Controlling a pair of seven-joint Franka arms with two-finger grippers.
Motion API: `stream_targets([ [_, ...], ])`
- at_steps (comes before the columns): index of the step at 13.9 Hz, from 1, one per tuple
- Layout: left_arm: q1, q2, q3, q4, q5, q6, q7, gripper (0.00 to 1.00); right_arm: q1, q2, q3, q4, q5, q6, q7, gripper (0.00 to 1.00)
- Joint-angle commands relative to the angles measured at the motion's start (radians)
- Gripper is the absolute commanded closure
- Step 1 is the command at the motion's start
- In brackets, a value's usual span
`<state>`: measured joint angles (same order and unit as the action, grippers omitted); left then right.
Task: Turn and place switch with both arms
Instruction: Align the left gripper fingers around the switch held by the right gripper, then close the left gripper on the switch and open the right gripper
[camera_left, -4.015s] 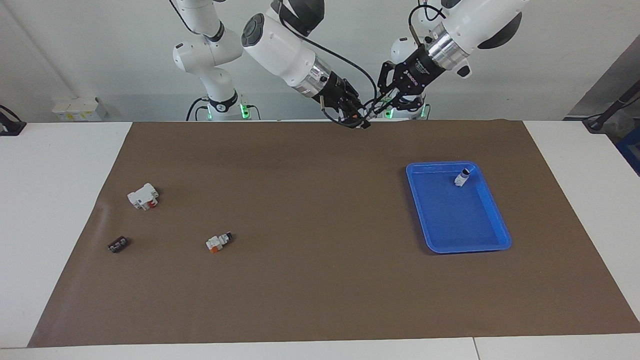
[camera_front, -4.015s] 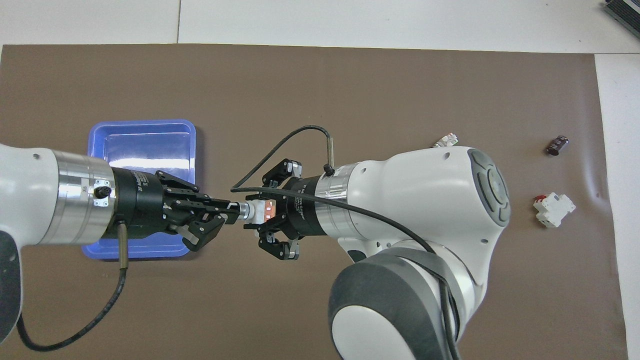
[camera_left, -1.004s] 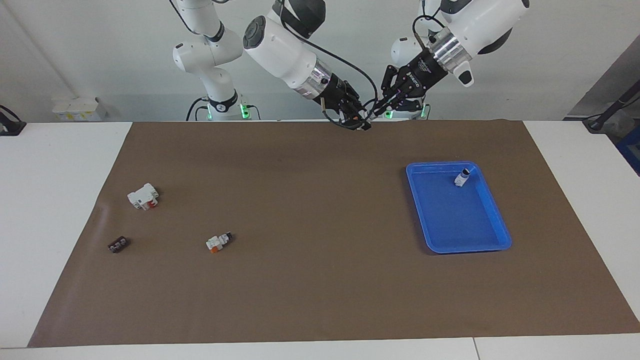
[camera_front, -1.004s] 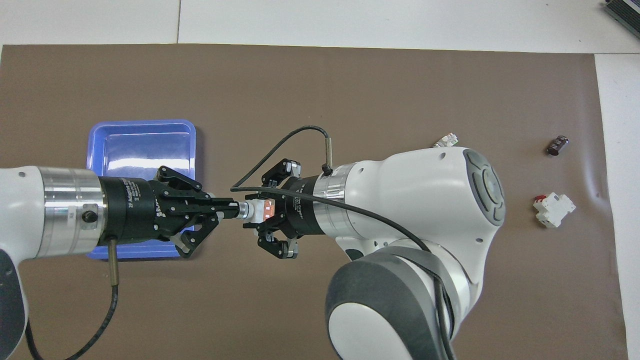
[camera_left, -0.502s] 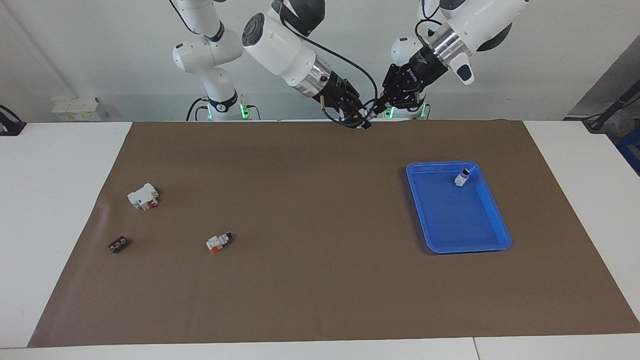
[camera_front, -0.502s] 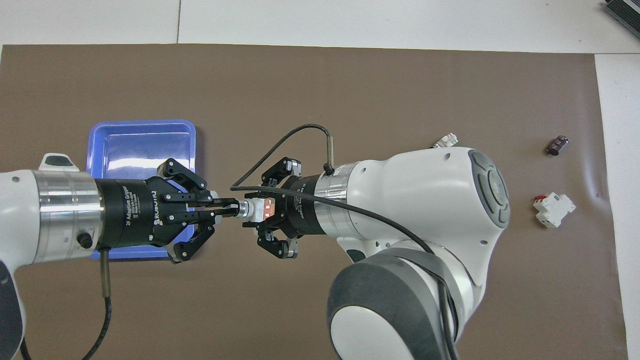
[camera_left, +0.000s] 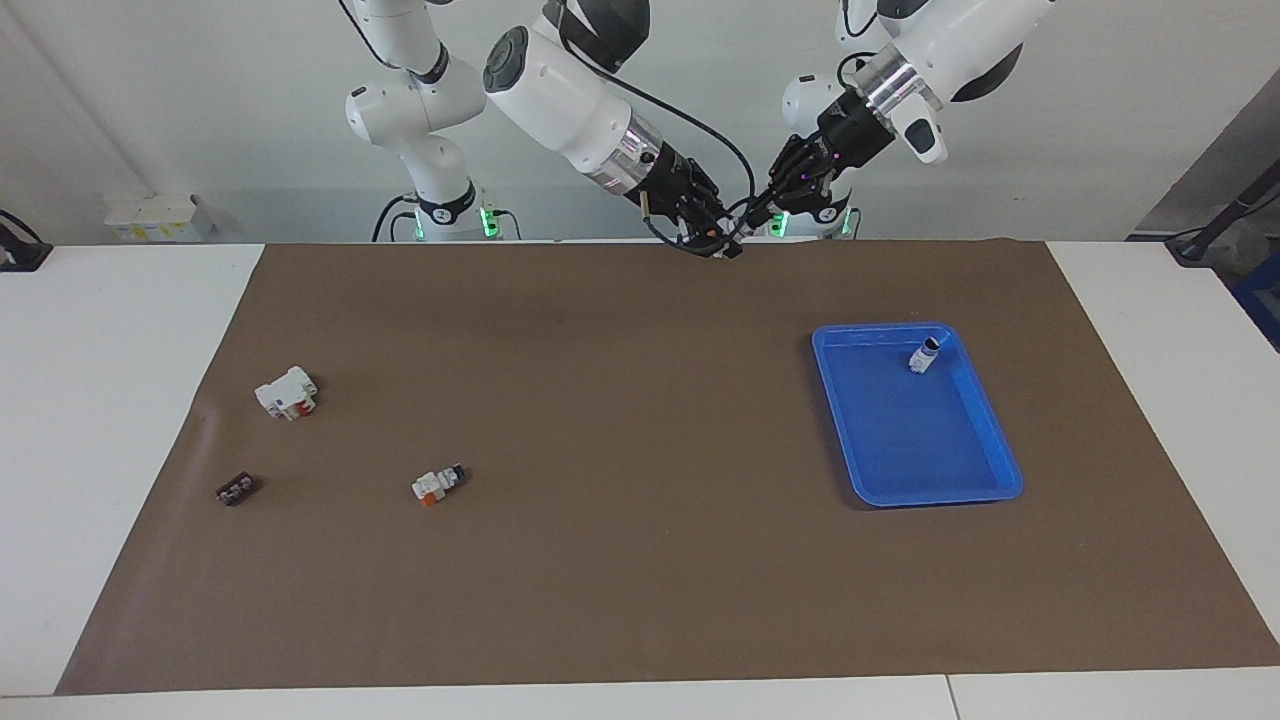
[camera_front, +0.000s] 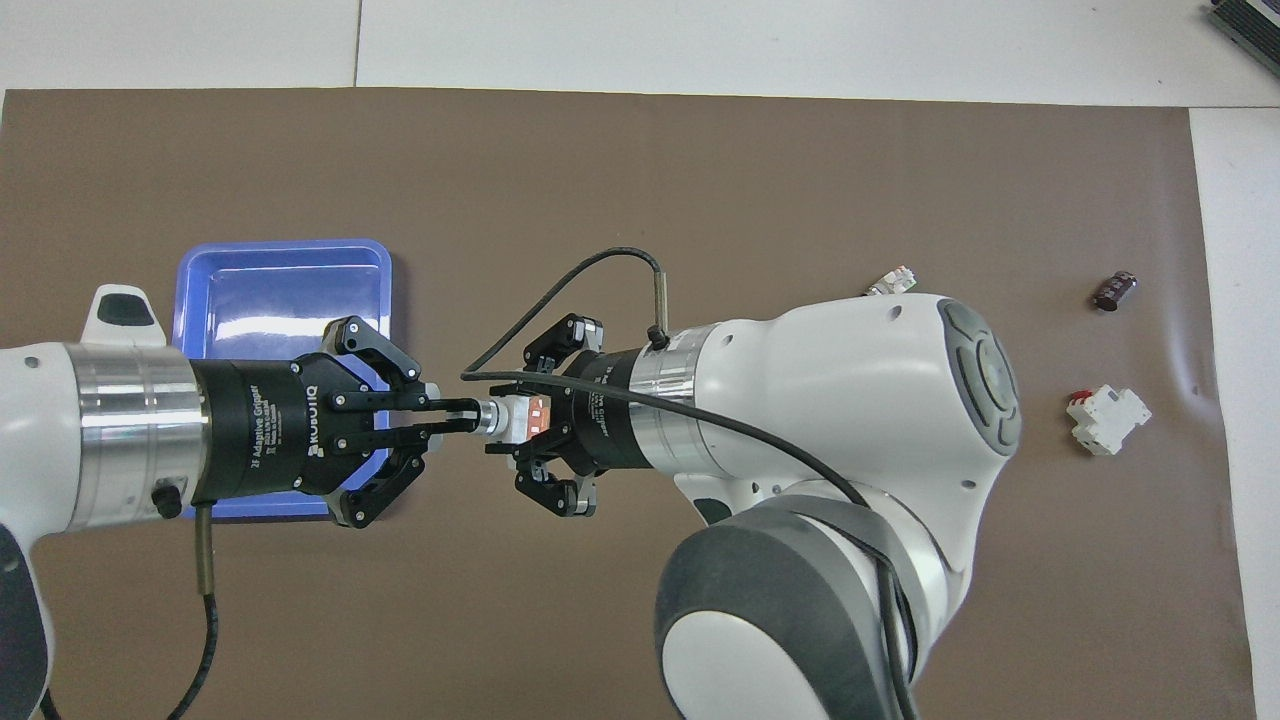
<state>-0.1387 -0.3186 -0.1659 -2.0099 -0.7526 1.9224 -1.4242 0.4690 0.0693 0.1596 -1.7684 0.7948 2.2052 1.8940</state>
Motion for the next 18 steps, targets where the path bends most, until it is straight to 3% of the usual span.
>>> stream_targets([
  [1, -0.015, -0.043, 0.003, -0.055, -0.002, 0.024, 0.120, 1.00, -0.004, -0.006, 0.006, -0.005, 0.003, 0.002, 0.016, 1.00],
  [11, -0.002, -0.080, 0.023, -0.092, -0.011, -0.117, 0.706, 1.00, -0.004, -0.006, 0.006, -0.005, 0.003, 0.002, 0.017, 1.00],
  [18, -0.001, -0.082, 0.075, -0.086, -0.030, -0.207, 0.898, 1.00, -0.004, -0.006, 0.006, -0.005, 0.003, 0.001, 0.017, 1.00],
])
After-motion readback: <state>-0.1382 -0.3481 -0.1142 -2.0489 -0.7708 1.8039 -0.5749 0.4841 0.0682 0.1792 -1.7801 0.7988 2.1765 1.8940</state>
